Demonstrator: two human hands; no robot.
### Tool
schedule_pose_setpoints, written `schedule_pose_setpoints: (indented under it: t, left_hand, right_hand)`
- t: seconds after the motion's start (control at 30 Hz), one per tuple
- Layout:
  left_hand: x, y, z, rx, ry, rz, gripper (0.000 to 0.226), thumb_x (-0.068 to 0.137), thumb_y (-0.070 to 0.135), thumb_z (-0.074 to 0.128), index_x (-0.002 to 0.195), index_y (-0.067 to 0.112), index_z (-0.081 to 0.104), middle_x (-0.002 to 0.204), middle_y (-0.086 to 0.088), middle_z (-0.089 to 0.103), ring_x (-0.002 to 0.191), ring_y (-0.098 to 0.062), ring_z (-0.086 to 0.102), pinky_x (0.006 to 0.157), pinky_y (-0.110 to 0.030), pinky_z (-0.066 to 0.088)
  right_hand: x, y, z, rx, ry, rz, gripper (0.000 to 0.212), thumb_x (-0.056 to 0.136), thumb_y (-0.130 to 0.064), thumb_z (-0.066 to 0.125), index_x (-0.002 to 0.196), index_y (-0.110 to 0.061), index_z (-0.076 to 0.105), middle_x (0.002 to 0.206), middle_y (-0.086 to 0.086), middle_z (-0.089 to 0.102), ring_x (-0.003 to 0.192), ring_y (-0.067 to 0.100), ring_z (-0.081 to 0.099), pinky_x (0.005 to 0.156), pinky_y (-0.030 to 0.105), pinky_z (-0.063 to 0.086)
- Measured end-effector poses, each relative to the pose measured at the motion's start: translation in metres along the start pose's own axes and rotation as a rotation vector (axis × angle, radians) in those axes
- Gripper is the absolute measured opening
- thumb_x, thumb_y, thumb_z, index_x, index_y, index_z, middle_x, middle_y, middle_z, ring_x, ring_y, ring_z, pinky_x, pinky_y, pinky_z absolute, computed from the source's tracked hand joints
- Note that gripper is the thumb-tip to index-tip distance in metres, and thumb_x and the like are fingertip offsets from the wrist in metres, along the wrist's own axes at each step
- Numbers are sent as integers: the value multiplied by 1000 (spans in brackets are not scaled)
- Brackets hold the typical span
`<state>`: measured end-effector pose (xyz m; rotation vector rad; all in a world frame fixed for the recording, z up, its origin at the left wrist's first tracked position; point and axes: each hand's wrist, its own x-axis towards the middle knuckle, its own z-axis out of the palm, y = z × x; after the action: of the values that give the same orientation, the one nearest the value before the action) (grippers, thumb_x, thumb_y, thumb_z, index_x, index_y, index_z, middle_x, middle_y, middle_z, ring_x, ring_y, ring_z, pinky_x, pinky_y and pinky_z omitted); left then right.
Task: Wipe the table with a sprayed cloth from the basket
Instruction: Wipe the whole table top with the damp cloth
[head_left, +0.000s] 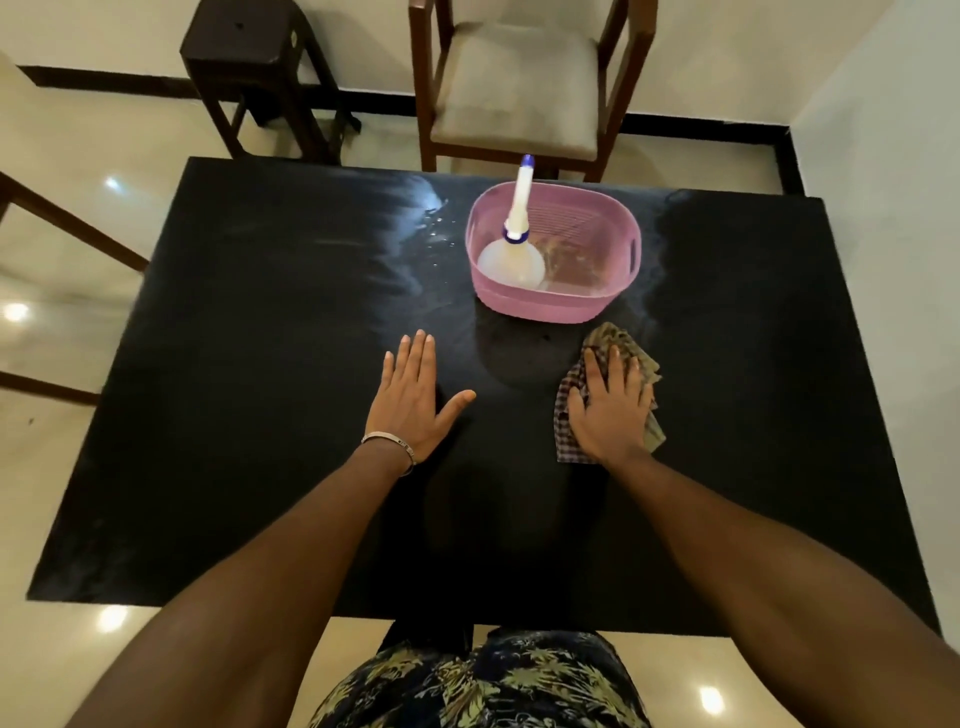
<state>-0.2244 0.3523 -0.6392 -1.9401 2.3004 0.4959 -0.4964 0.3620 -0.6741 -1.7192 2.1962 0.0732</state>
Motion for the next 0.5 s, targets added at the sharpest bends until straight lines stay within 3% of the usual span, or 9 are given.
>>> schedule_pose_setpoints:
  t: [0.23, 0.5]
  left_hand:
    - [-6, -50, -6, -16, 4, -39, 94, 86, 74, 4, 153, 10, -8, 162, -6, -11, 148, -21, -13, 121, -40, -5]
    - [-6, -62, -10, -66, 17, -51, 94, 86, 74, 6, 153, 9, -8, 162, -6, -11, 148, -20, -14, 121, -40, -6]
  right_hand:
    - [-6, -77, 19, -55, 26, -154, 67, 96, -45, 40, 158, -28, 21, 164, 9, 19, 148, 36, 18, 120, 56, 11]
    - [-13, -154, 33, -47, -33, -321, 67, 97, -49, 33, 159, -32, 14, 166, 7, 14, 151, 30, 11, 122, 53, 6]
